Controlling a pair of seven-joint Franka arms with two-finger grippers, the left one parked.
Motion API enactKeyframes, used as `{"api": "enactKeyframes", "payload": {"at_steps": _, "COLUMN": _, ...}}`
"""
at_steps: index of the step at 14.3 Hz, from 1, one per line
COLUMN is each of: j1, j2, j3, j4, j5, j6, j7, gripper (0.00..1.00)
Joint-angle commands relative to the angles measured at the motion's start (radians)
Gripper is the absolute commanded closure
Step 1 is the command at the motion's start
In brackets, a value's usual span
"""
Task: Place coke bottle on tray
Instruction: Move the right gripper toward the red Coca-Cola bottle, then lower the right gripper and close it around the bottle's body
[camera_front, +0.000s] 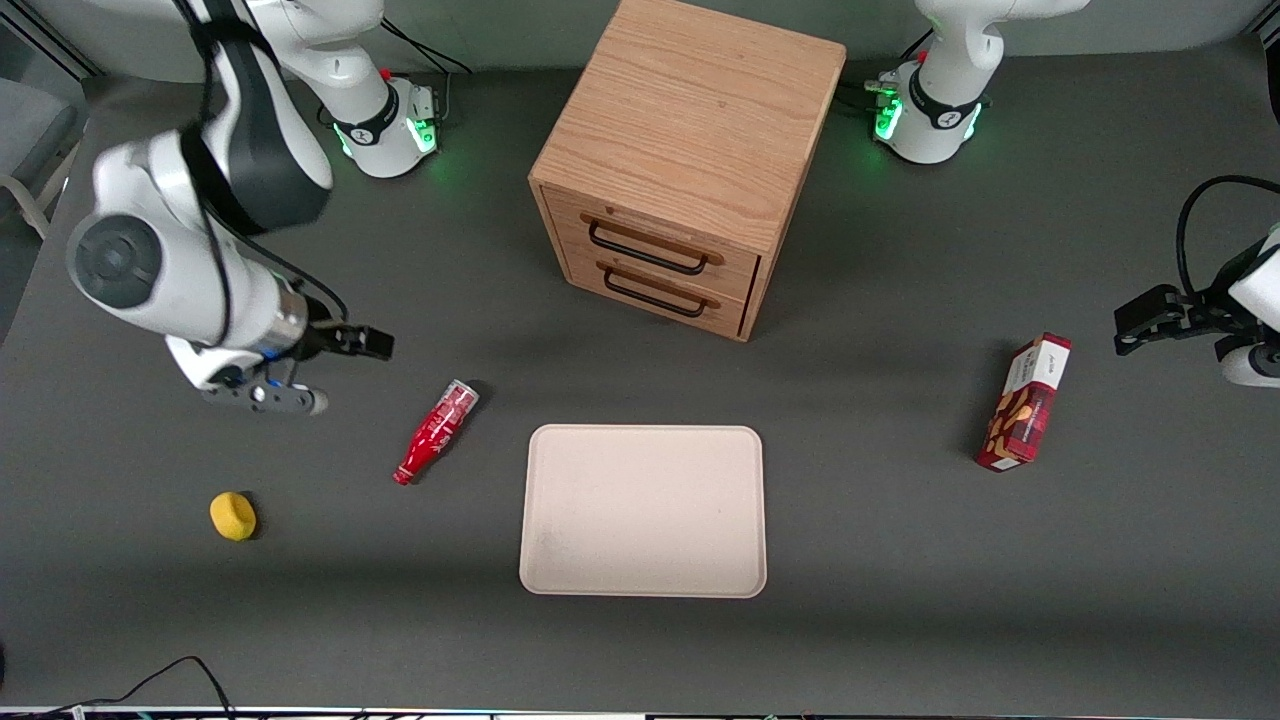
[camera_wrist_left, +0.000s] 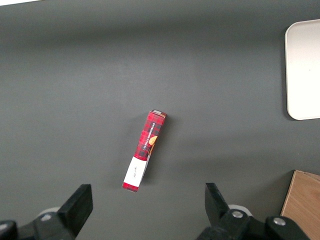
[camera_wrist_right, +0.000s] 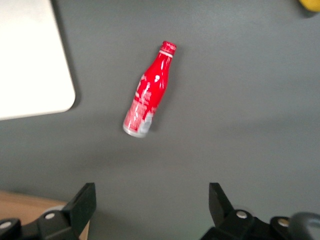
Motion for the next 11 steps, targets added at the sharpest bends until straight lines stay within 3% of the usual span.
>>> {"api": "enactKeyframes", "payload": {"at_steps": 1, "j1": 0.002, "j2": 0.032, "j3": 0.030, "j4": -0.120, "j5": -0.063, "j6": 0.193, "j7": 0.153, "gripper": 0.00}}
{"api": "enactKeyframes", "payload": {"at_steps": 6, "j1": 0.022, "j2": 0.173, "j3": 0.033, "j4": -0.183, "j5": -0.172, "j6": 0.456, "j7": 0.415, "gripper": 0.00}}
{"api": "enactKeyframes", "payload": {"at_steps": 11, "j1": 0.020, "j2": 0.255, "j3": 0.032, "j4": -0.189, "j5": -0.174, "j6": 0.587, "j7": 0.471, "gripper": 0.00}}
